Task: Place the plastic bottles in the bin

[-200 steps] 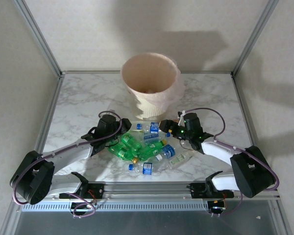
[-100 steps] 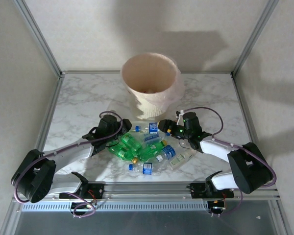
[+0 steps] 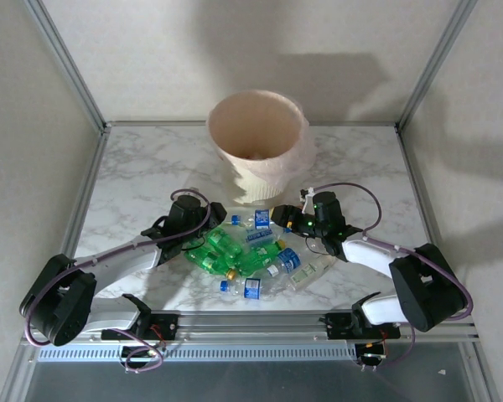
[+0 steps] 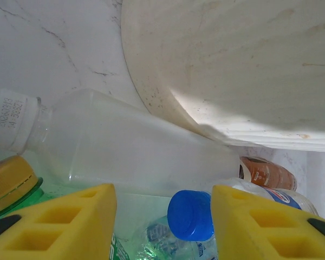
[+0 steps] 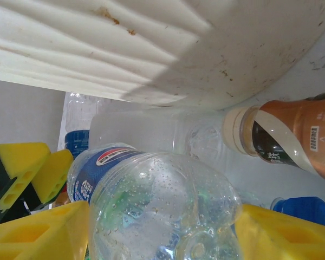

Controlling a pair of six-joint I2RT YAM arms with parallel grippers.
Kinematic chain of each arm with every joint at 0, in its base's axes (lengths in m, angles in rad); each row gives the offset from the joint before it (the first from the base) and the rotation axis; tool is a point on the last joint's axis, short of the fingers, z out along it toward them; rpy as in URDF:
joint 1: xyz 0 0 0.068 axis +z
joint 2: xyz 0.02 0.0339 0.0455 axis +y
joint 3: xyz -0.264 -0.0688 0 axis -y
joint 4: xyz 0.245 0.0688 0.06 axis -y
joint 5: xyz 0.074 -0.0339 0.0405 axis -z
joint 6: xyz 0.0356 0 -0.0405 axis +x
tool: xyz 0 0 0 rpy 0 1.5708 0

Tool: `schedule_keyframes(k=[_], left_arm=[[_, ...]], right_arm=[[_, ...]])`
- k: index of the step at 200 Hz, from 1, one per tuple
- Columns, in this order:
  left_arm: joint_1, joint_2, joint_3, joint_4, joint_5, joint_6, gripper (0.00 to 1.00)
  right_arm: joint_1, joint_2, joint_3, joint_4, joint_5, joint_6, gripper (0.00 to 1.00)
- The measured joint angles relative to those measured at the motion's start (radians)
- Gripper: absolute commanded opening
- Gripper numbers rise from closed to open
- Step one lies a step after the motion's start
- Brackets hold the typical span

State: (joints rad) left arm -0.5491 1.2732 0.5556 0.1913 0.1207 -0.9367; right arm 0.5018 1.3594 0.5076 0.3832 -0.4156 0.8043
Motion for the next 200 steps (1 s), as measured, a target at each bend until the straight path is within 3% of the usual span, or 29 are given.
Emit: schedule_keyframes(k=[79, 130, 200], left_arm=[[0.0, -0.054, 0.047, -0.05, -0.023, 0.005, 0.58], [0.001, -0.219, 0.056, -0.134, -0.145, 0.0, 0.64], [0.021, -0.265, 0.056, -0.197, -0.206, -0.006, 0.63]], right_arm=[[0.0, -0.149, -0.005, -0.086, 0.003, 0.0, 0.67], [0.016, -0.32, 0.01, -0.236, 0.027, -0.006, 0.67], [0.04, -0.391, 0.306, -0.43, 0.076, -0.047, 0.67]])
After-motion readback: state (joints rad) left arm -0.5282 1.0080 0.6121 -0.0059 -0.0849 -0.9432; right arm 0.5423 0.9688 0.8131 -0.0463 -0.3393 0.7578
